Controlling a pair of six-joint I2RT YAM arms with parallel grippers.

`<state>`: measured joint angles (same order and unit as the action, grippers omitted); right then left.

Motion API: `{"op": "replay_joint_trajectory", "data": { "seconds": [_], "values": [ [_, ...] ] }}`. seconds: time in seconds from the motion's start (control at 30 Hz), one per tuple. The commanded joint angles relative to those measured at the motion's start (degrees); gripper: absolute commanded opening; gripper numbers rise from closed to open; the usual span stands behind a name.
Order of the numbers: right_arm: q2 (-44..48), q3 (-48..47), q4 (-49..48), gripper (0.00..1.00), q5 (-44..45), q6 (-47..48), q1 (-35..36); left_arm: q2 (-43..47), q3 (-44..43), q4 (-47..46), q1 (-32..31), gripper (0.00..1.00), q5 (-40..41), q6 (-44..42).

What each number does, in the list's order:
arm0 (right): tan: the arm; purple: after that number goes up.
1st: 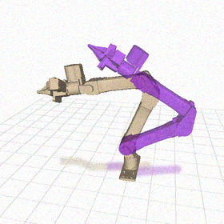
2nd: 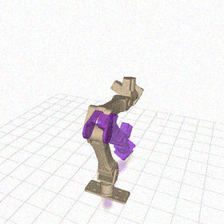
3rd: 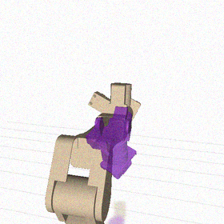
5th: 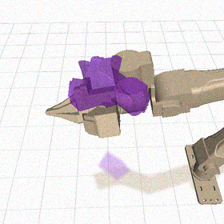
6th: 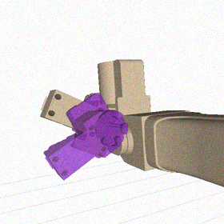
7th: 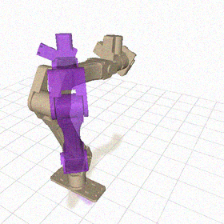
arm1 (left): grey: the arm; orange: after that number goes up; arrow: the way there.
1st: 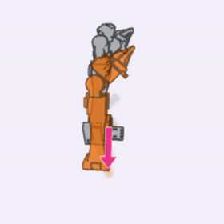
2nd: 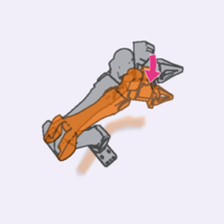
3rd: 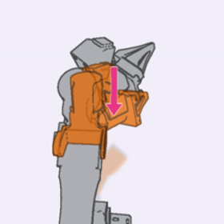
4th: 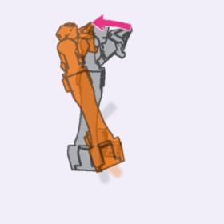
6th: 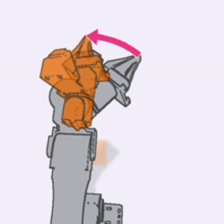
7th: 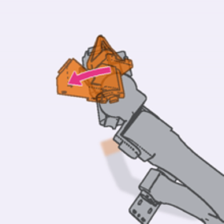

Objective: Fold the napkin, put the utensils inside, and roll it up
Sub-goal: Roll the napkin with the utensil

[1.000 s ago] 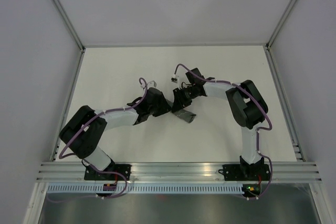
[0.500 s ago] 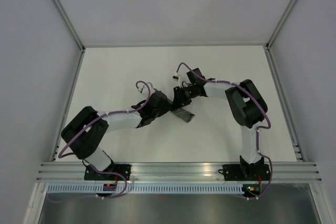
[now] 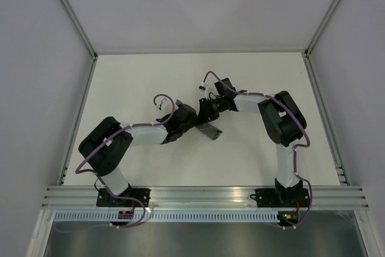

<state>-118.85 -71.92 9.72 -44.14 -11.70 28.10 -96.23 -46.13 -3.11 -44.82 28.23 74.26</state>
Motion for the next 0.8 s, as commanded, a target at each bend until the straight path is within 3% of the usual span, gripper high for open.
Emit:
{"op": "replay_joint_trajectory", "data": {
  "seconds": [0.0,0.1,0.23,0.37,0.43,0.47,0.67,0.77],
  "values": [
    [-3.06,2.14,1.01,0.18,6.88,0.54,-0.24,-1.68,-2.82,1.53,-0.27,0.59,3.23,4.23],
    [-2.79,2.31,0.83,0.18,6.87,0.46,-0.24,-1.25,-2.30,1.27,-0.36,0.59,4.11,5.19],
    [-3.14,2.22,0.92,0.18,6.79,0.54,-0.24,1.65,3.14,-7.77,-0.62,0.60,4.99,4.05],
    [-3.41,2.22,0.74,0.18,6.87,0.72,-0.32,0.17,0.69,-5.59,-0.71,0.64,5.00,3.09],
    [-3.50,2.05,0.83,0.18,6.87,0.80,-0.32,-0.63,-0.10,-4.45,-0.62,0.75,4.82,5.01],
    [-3.41,2.05,0.74,0.18,6.96,0.72,-0.32,-1.24,-0.28,-4.44,-0.62,0.87,4.99,5.37],
    [-3.67,1.78,1.27,0.18,7.05,0.98,-0.32,-3.35,-2.64,-4.27,-0.62,0.85,4.64,5.90],
    [-3.59,1.70,1.27,0.17,6.96,0.98,-0.41,-4.23,-4.93,0.56,-0.71,0.77,4.20,7.21]
  ]
}}
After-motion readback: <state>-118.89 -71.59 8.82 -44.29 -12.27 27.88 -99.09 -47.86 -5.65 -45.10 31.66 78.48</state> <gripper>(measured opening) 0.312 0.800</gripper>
